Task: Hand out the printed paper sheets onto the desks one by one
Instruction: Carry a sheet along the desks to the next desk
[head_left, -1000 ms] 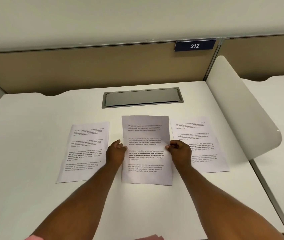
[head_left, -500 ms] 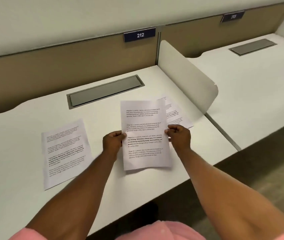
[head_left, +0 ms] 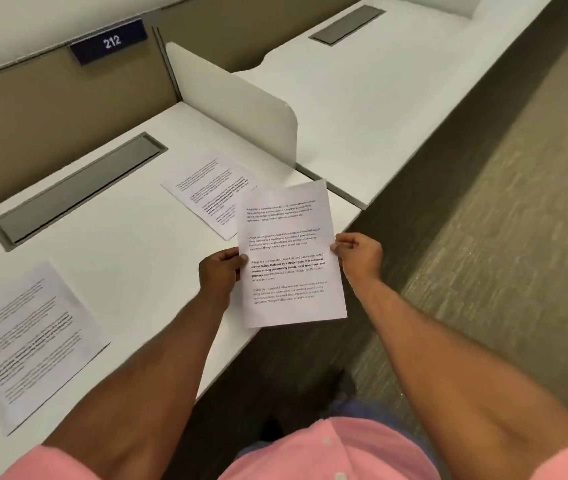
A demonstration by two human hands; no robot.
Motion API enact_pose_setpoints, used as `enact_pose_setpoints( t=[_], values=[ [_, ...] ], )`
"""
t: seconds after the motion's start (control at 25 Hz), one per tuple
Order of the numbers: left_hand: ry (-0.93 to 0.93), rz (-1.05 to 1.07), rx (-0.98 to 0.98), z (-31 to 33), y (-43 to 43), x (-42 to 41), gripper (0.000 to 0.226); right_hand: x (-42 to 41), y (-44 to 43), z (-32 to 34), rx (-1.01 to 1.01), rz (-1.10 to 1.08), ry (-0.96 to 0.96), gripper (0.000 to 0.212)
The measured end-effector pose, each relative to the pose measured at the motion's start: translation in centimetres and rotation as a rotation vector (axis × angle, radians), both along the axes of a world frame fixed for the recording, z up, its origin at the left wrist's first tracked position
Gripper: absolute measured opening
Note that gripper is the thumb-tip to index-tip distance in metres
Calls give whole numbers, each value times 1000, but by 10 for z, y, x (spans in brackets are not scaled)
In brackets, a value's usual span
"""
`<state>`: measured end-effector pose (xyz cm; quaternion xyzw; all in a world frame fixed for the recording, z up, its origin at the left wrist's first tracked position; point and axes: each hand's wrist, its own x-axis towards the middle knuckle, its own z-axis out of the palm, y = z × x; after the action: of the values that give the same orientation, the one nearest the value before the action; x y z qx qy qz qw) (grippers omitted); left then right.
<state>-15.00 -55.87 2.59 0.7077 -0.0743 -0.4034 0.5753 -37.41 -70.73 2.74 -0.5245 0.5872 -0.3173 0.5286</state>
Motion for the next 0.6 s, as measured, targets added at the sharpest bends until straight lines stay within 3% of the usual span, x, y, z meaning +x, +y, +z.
enact_pose_setpoints(
  t=[0.6],
  values=[
    [-74, -336, 63, 7, -280, -223, 22, -263, -194, -31, 16, -312, -42, 26]
  ],
)
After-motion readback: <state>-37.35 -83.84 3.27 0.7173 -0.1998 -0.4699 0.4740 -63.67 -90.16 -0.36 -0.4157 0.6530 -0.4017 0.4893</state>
